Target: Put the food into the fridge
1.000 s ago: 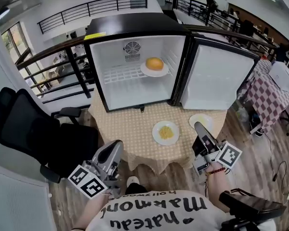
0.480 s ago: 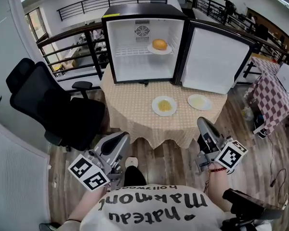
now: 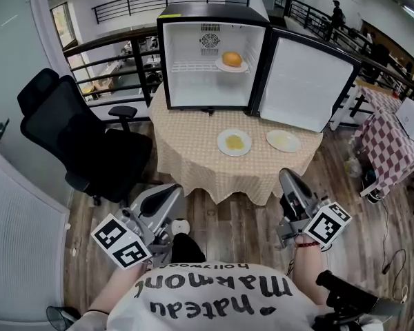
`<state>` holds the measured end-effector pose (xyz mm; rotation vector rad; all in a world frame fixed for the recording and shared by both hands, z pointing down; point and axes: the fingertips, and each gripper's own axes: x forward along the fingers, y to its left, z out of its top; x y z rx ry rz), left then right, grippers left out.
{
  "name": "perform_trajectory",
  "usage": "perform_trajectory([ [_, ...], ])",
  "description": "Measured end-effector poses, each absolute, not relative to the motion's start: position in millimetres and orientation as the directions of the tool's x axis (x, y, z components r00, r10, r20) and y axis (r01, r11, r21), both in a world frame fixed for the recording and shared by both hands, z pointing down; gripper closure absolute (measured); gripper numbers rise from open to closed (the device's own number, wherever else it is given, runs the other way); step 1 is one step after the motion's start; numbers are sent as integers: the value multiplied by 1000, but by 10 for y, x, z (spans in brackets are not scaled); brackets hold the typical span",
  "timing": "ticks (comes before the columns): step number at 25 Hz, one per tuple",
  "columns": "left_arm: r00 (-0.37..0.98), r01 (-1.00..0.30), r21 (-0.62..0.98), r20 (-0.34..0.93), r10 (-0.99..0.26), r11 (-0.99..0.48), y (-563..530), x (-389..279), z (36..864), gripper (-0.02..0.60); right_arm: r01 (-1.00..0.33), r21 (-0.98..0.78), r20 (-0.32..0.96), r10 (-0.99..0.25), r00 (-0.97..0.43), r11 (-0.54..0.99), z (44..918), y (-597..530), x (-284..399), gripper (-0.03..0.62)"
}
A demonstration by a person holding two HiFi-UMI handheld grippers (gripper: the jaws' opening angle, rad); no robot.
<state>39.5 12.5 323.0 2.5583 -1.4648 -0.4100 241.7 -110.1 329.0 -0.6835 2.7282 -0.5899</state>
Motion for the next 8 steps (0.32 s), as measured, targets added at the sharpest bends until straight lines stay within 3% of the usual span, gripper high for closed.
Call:
perform_trajectory([
  [8,472,-821,287,-147,-869,-494,310,514,3326,575,-419,-387,-139,-501,-854,821,3295,-1026,2499,579],
])
